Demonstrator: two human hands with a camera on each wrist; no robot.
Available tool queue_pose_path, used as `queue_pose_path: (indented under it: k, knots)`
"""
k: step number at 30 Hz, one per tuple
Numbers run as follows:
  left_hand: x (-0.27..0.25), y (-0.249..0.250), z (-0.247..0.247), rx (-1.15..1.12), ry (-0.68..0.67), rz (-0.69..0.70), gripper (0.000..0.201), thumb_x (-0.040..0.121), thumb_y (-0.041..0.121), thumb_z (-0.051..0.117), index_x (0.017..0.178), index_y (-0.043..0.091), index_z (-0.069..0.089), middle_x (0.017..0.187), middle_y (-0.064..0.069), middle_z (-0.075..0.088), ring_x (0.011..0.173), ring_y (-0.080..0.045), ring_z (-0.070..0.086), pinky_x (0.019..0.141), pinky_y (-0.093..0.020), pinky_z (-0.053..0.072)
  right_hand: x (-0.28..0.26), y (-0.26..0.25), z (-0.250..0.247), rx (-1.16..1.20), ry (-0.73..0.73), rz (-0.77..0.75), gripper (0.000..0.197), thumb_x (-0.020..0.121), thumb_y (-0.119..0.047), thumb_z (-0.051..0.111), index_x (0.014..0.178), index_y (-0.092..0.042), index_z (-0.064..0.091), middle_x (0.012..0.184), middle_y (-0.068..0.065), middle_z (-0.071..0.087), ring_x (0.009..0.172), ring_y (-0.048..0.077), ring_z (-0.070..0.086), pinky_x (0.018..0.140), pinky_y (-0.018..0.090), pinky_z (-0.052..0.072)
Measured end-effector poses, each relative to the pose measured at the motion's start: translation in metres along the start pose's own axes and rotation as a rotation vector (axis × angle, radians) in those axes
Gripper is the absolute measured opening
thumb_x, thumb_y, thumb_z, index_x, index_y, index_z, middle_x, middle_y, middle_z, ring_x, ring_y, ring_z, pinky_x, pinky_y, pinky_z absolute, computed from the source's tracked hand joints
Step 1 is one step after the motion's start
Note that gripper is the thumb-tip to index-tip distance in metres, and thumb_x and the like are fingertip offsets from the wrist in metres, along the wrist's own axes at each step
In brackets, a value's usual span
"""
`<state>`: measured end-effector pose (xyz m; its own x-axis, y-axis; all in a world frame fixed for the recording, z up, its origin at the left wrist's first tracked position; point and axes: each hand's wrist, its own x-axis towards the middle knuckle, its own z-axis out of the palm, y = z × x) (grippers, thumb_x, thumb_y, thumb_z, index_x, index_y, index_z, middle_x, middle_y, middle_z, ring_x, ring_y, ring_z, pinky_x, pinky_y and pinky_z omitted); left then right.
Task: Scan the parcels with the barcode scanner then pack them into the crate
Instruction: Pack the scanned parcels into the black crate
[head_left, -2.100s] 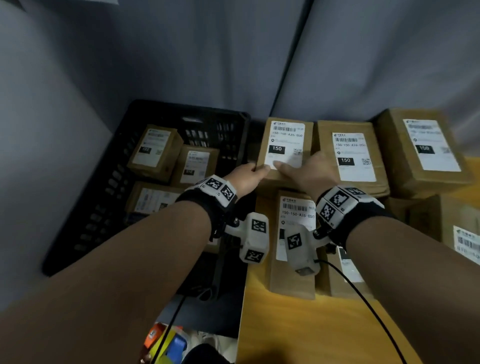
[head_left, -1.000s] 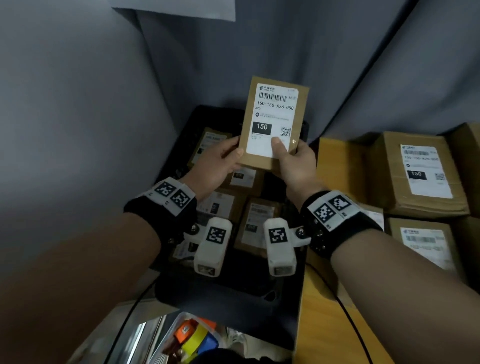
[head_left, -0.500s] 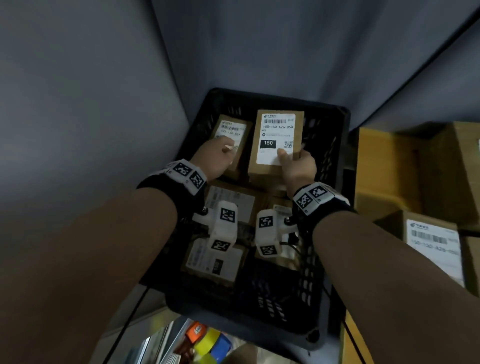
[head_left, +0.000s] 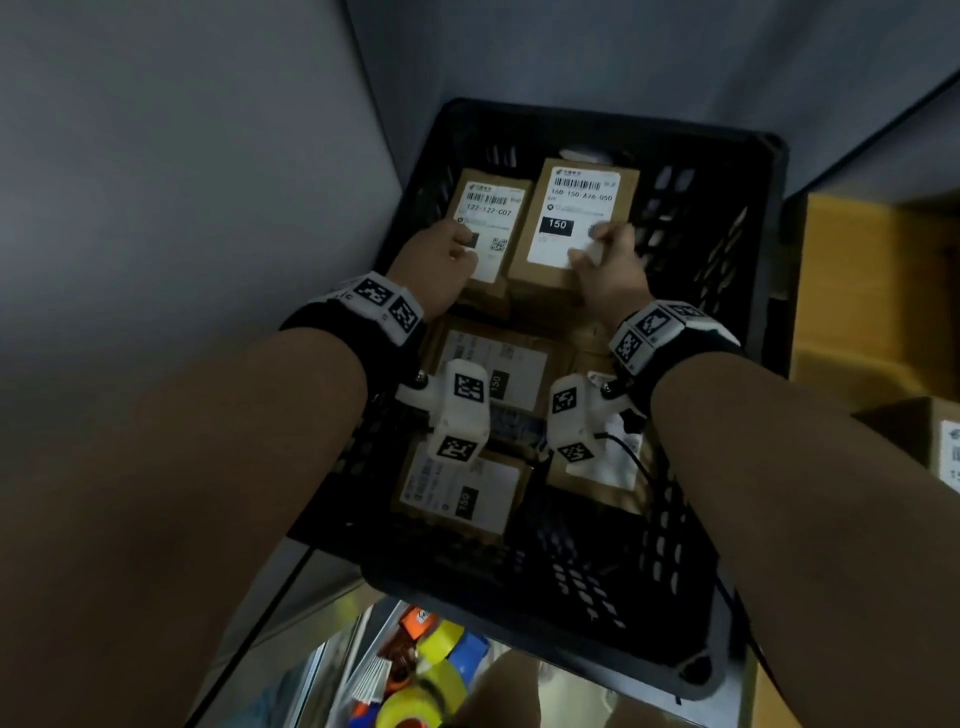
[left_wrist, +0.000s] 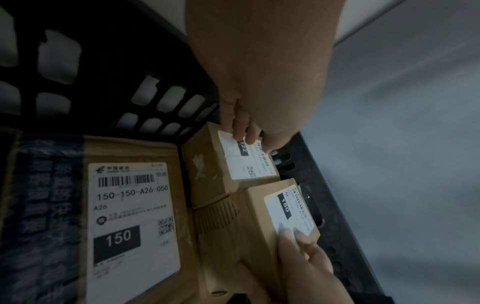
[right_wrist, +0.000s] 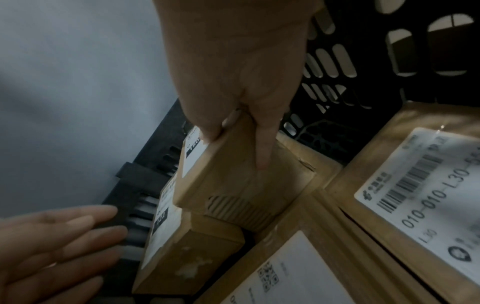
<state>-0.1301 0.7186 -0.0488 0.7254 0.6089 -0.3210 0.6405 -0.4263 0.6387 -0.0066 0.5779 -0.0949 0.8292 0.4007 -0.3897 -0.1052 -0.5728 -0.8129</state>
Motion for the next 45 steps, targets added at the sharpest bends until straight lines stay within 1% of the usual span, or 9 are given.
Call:
queue_pose_path:
  k: [2,6,11,16,23,31,36,39,45]
  knots:
    - [-0.002,0.002,-0.001,0.004,-0.005,0.007,0.033,0.097,0.017,0.048,0.129,0.007,0.050,0.129,-0.012,0.055,0.115,-0.024,0.054,0.092,-0.024,0.042,-0.008,-0.002,-0.001,-0.102,-0.098,-0.017,0.051,0.094,-0.029,0.059,0.139,-0.031,0.035,0.143,0.016,0.036,0.120,0.032,0.049,0.092,0.034,0.050]
    - [-0.012,0.013,-0.004,0.000,-0.012,0.041,0.034,0.098,0.016,0.047,0.130,0.005,0.049,0.133,-0.013,0.053,0.120,-0.024,0.052,0.093,-0.022,0.039,-0.031,-0.014,-0.016,-0.408,-0.163,-0.037,0.076,0.094,-0.045,0.054,0.153,-0.037,0.007,0.160,0.018,-0.002,0.143,0.043,0.021,0.114,0.047,0.030]
    - [-0.035,0.051,-0.003,-0.034,-0.009,0.090,0.036,0.098,0.020,0.048,0.132,0.009,0.049,0.133,-0.011,0.053,0.117,-0.025,0.053,0.089,-0.021,0.040,-0.070,-0.029,-0.066,-0.342,0.032,-0.252,0.043,0.094,-0.020,0.053,0.138,-0.016,0.048,0.138,0.013,0.047,0.126,0.029,0.047,0.105,0.035,0.041]
    - [-0.069,0.106,0.014,-0.068,-0.048,0.192,0.036,0.098,0.021,0.048,0.132,0.011,0.051,0.132,-0.006,0.055,0.118,-0.019,0.053,0.092,-0.024,0.042,-0.114,-0.025,-0.140,-0.393,0.108,-0.336,0.025,0.093,-0.014,0.052,0.114,-0.010,0.064,0.117,0.014,0.064,0.109,0.027,0.059,0.089,0.027,0.045]
    - [-0.119,0.186,0.070,-0.071,-0.108,0.287,0.032,0.098,0.019,0.049,0.127,0.008,0.054,0.124,-0.008,0.061,0.114,-0.019,0.056,0.086,-0.015,0.037,-0.148,0.013,-0.246,-0.513,0.201,-0.174,0.029,0.090,-0.017,0.055,0.117,-0.012,0.063,0.125,0.015,0.061,0.116,0.032,0.055,0.097,0.035,0.045]
    - [-0.149,0.249,0.152,-0.111,-0.234,0.252,0.032,0.098,0.019,0.049,0.128,0.008,0.054,0.130,-0.007,0.056,0.120,-0.019,0.052,0.096,-0.023,0.038,-0.149,0.055,-0.354,-0.607,0.272,0.049,0.039,0.092,-0.027,0.052,0.129,-0.013,0.055,0.136,0.017,0.048,0.124,0.036,0.047,0.101,0.043,0.044]
    - [-0.150,0.264,0.199,-0.106,-0.230,0.205,0.032,0.098,0.018,0.048,0.128,0.009,0.054,0.131,-0.007,0.055,0.122,-0.019,0.051,0.096,-0.022,0.037,-0.141,0.081,-0.381,-0.682,0.277,0.194,0.054,0.092,-0.025,0.057,0.141,-0.009,0.040,0.140,0.018,0.039,0.129,0.036,0.038,0.102,0.040,0.035]
    - [-0.150,0.268,0.217,-0.072,-0.215,0.174,0.033,0.099,0.019,0.047,0.129,0.008,0.054,0.135,-0.008,0.054,0.126,-0.021,0.049,0.103,-0.026,0.037,-0.132,0.097,-0.388,-0.666,0.150,0.257,0.067,0.090,-0.030,0.061,0.146,-0.010,0.031,0.144,0.018,0.034,0.129,0.037,0.040,0.103,0.041,0.036]
    - [-0.153,0.268,0.225,-0.035,-0.148,0.082,0.039,0.100,0.026,0.045,0.134,0.008,0.049,0.137,-0.009,0.052,0.127,-0.023,0.048,0.100,-0.026,0.034,-0.120,0.103,-0.383,-0.573,0.027,0.131,0.069,0.083,-0.035,0.070,0.142,-0.023,0.036,0.144,0.012,0.028,0.125,0.037,0.044,0.106,0.045,0.040]
